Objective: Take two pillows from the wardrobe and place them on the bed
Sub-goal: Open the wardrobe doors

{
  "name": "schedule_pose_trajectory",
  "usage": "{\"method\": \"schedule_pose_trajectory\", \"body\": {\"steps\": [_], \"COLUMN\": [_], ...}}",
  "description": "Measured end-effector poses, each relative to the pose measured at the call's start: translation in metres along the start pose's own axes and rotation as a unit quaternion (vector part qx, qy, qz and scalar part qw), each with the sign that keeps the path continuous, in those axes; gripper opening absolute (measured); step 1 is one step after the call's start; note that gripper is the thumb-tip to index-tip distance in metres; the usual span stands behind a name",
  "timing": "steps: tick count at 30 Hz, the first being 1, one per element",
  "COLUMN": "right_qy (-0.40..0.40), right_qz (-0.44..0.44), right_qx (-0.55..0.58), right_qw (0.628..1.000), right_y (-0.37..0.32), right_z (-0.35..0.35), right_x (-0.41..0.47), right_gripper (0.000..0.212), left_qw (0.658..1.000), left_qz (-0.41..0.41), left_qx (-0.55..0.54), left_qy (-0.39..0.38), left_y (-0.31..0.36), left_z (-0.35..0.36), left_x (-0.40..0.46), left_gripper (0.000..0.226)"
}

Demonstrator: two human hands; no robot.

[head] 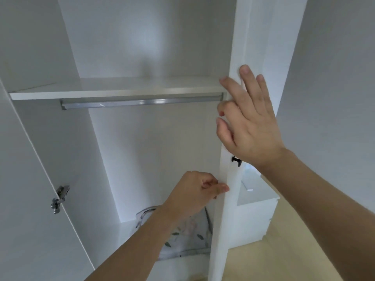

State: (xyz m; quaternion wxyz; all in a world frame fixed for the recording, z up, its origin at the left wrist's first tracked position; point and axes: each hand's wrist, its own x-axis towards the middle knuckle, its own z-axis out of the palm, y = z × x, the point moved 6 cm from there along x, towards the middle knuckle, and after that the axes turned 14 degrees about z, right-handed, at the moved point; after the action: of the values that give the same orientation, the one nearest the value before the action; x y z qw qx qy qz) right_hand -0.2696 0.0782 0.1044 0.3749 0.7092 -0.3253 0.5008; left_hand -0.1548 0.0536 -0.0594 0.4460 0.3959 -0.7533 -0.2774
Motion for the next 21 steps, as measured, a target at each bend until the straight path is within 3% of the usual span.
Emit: {"method": "schedule_pose_trajectory", "body": {"steps": [3, 7, 10, 16, 21], "right_qy": [0.012, -0.017, -0.035, -0.058, -0.085], "right_qz": [-0.004, 0.021, 0.055, 0.093, 0.121], "right_qx": [-0.009, -0.03, -0.08, -0.204, -0.301], "right_qw": [1.0, 0.999, 0.995, 0.973, 0.942], "right_y": [0.024, 0.061, 0.088, 0.131, 0.167], "right_z": [-0.03, -0.065, -0.09, -0.121, -0.135], "right_x": [-0.013, -0.029, -0.039, -0.057, -0.072], "right_gripper": [0.007, 0.011, 0.024, 0.042, 0.052], "left_qw": [0.999, 0.997, 0.989, 0.978, 0.971], "left_qz": [0.015, 0.045, 0.091, 0.16, 0.162], "left_qx": [-0.035, 0.03, 0.107, 0.133, 0.176], "left_qy": [-0.027, -0.052, -0.049, 0.003, 0.026], "left_y": [0.013, 0.028, 0.046, 0.075, 0.088], "left_z": [0.034, 0.075, 0.106, 0.158, 0.191], "left_x": [0.009, 0.03, 0.047, 0.063, 0.083], "left_gripper": [0.041, 0.092, 0.116, 0.129, 0.135]}}
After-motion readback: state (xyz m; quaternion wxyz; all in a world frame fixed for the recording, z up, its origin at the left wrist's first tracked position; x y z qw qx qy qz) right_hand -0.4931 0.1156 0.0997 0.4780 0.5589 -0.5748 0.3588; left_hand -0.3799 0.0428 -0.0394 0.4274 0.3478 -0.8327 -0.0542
